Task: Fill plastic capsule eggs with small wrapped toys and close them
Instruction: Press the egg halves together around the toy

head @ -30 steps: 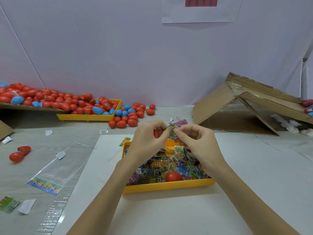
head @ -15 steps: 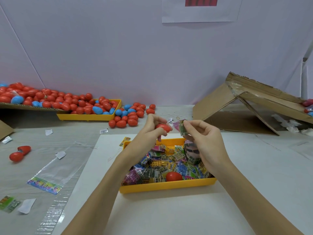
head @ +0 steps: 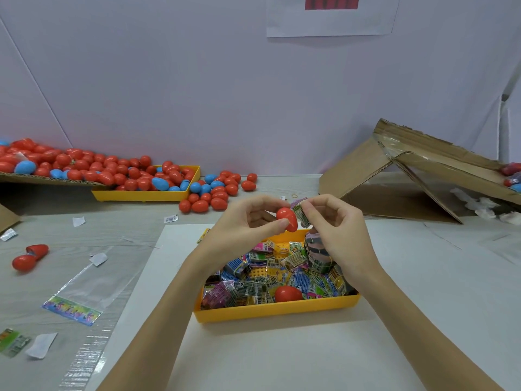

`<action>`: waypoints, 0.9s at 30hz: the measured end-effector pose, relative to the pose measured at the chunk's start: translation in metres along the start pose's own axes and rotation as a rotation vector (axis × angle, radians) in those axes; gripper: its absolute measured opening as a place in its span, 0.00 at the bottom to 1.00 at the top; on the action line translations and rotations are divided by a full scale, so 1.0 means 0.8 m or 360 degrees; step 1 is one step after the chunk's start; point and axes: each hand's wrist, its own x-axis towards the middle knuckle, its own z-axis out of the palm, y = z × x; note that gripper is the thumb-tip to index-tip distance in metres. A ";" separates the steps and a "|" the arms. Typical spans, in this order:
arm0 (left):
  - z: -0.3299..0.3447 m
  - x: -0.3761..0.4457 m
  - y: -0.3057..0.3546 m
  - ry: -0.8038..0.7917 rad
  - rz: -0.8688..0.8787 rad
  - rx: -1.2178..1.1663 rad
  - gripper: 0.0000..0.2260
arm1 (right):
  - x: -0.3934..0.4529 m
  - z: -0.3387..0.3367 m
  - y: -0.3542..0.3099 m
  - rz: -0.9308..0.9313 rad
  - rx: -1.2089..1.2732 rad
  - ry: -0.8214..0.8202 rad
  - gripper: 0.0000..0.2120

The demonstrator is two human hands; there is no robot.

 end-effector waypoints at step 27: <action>0.002 0.001 -0.008 0.0010 0.0009 -0.0025 0.13 | -0.004 0.002 -0.004 0.0403 0.0266 -0.0155 0.09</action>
